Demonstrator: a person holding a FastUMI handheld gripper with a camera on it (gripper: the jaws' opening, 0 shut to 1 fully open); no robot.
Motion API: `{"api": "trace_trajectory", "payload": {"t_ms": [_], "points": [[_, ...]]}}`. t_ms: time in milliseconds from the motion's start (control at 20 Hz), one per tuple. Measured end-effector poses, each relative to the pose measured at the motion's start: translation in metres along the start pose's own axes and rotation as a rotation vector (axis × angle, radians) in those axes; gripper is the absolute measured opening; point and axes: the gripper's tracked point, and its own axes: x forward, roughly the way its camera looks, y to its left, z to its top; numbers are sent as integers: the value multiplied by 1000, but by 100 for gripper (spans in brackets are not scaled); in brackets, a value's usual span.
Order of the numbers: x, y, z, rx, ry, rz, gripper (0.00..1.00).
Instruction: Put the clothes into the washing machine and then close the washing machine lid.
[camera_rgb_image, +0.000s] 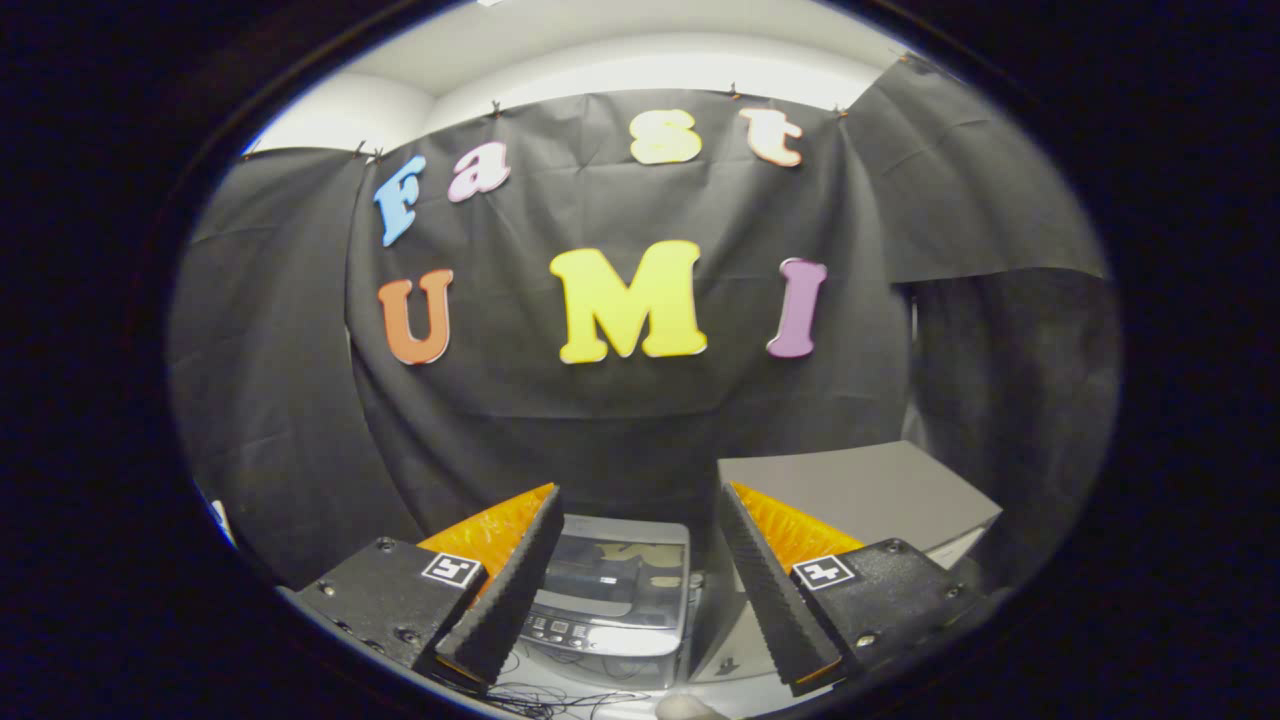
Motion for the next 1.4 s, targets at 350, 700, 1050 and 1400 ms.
{"api": "trace_trajectory", "payload": {"t_ms": [350, 700, 1050, 1400], "points": [[-93, -120, -27, 12, -17, -137, 99], [-195, -206, -95, -25, -18, -177, 99], [-276, -247, -174, 12, 41, -162, 99], [-309, -265, -223, -3, 61, -180, 99]]}}
